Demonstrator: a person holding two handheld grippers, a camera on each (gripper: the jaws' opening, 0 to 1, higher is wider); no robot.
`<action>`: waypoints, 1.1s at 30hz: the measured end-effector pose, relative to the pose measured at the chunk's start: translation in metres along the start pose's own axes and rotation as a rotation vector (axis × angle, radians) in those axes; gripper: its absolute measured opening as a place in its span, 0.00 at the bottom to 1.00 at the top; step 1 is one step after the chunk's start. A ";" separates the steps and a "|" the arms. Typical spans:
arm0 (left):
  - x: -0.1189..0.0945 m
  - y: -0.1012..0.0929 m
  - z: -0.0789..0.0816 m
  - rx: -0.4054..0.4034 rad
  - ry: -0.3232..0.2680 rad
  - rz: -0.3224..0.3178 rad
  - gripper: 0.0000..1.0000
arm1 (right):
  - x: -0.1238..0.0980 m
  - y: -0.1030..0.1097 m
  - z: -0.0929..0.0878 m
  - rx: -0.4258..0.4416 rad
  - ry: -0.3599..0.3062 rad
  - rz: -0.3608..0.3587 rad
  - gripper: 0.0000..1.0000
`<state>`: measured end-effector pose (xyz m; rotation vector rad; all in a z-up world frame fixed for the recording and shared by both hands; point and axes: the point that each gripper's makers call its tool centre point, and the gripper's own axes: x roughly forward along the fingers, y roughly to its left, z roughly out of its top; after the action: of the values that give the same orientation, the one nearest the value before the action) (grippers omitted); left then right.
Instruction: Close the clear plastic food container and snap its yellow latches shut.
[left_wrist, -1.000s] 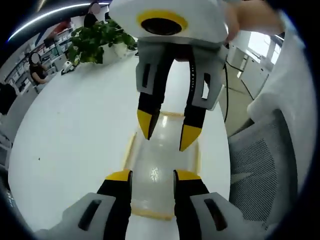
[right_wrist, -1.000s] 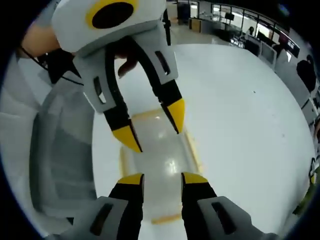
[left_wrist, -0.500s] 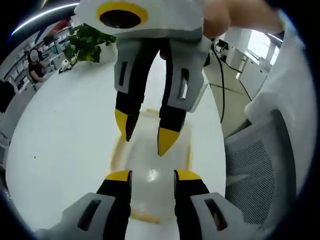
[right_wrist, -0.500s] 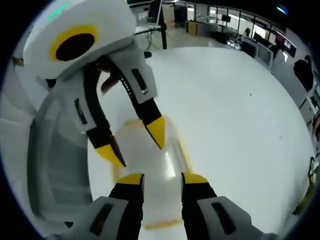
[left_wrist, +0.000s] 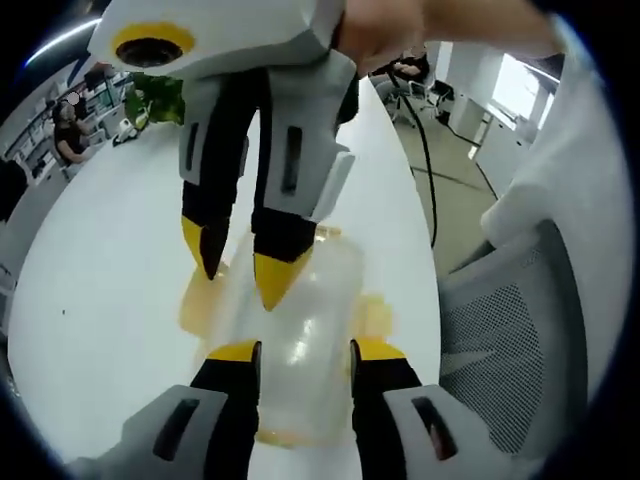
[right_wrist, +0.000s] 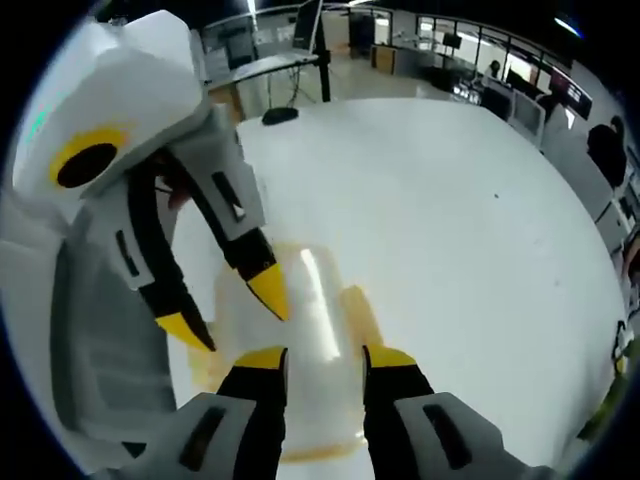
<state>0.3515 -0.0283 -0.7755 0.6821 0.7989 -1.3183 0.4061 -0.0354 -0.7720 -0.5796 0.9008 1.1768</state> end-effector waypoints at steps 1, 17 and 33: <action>0.000 -0.001 -0.001 -0.003 0.000 0.001 0.35 | 0.000 0.000 0.000 0.000 0.000 0.001 0.28; 0.004 -0.008 -0.004 0.017 -0.011 0.054 0.38 | 0.012 -0.005 -0.003 -0.026 0.056 0.044 0.31; 0.008 -0.011 -0.007 0.096 -0.019 0.148 0.40 | 0.019 0.000 -0.002 -0.045 0.122 0.132 0.30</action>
<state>0.3403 -0.0287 -0.7864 0.7887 0.6605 -1.2322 0.4078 -0.0264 -0.7892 -0.6413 1.0311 1.2943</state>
